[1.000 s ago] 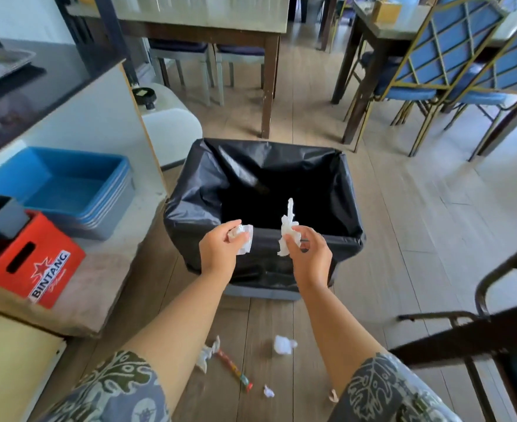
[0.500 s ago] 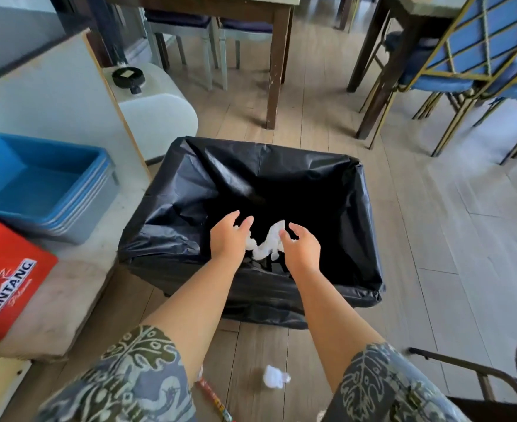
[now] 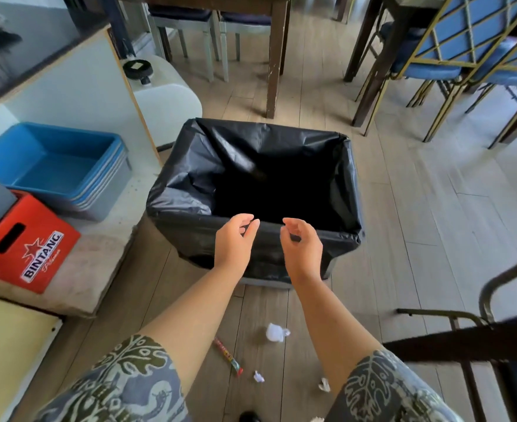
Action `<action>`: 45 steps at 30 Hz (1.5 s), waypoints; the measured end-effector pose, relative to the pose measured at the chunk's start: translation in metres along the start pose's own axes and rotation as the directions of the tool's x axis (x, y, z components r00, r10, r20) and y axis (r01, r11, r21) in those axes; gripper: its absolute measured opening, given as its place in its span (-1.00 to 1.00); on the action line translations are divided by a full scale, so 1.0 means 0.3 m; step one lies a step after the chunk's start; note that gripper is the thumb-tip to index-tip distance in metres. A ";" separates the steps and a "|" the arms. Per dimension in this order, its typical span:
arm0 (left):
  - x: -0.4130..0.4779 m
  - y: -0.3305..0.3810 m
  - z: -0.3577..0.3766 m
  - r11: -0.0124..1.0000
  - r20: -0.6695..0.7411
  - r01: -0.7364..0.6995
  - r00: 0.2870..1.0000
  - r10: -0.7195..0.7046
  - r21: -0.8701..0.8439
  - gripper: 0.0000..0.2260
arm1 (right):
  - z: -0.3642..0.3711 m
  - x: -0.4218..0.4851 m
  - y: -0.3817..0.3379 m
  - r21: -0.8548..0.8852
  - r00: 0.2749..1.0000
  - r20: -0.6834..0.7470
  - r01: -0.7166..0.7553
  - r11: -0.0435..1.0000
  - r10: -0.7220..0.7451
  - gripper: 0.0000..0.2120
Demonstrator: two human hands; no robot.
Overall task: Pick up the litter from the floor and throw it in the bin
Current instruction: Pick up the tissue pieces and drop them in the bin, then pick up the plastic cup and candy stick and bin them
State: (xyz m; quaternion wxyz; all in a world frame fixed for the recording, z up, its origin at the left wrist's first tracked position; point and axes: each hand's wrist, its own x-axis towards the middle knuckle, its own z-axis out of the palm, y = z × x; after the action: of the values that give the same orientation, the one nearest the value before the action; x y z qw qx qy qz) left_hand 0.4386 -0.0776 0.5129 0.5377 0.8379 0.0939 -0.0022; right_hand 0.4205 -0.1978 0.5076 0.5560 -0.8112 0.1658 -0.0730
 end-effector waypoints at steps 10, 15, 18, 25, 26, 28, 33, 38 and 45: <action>-0.469 -0.237 0.023 0.996 0.068 0.045 0.996 -0.050 0.076 -0.74 | -0.087 -0.474 0.275 -0.017 0.983 -0.072 -0.172 0.985 0.171 -0.79; -0.605 -0.485 0.162 0.992 0.135 0.100 0.985 -0.109 0.073 -0.76 | -0.084 -0.613 0.554 -0.012 0.964 -0.049 -0.261 0.965 0.260 -0.78; -0.661 -0.691 0.287 0.987 0.175 0.123 0.975 -0.139 0.100 -0.75 | -0.051 -0.654 0.802 -0.056 0.956 -0.080 -0.288 0.956 0.284 -0.80; -0.725 -1.276 0.652 0.964 0.213 0.234 0.943 -0.257 0.126 -0.75 | 0.036 -0.655 1.486 -0.176 0.917 -0.116 -0.397 0.901 0.381 -0.76; -0.722 -1.358 0.706 0.963 0.201 0.233 0.945 -0.258 0.137 -0.76 | 0.049 -0.638 1.589 -0.194 0.910 -0.127 -0.413 0.890 0.395 -0.75; -0.697 -1.515 0.809 0.962 0.183 0.214 0.952 -0.245 0.171 -0.76 | 0.072 -0.586 1.782 -0.274 0.910 -0.149 -0.415 0.868 0.388 -0.72; -0.605 -1.840 0.978 0.915 0.149 0.097 0.975 -0.167 0.391 -0.65 | 0.121 -0.458 2.132 -0.622 0.926 -0.137 -0.357 0.697 0.353 -0.58; -0.586 -1.991 1.012 0.821 0.146 0.062 0.974 -0.174 0.567 -0.61 | 0.172 -0.483 2.249 -0.553 0.920 -0.178 -0.387 0.738 0.350 -0.69; -0.596 -1.999 0.937 0.887 0.213 0.050 0.963 -0.165 0.460 -0.71 | 0.324 -0.394 2.103 -0.414 0.999 0.036 -0.021 0.910 0.039 -0.74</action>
State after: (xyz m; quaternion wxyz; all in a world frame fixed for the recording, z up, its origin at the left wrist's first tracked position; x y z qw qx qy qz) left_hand 0.1946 -0.1165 -0.1272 0.3356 0.9261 0.0702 -0.1576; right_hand 0.2210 -0.2774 -0.1051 0.3764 -0.9092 0.1779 -0.0103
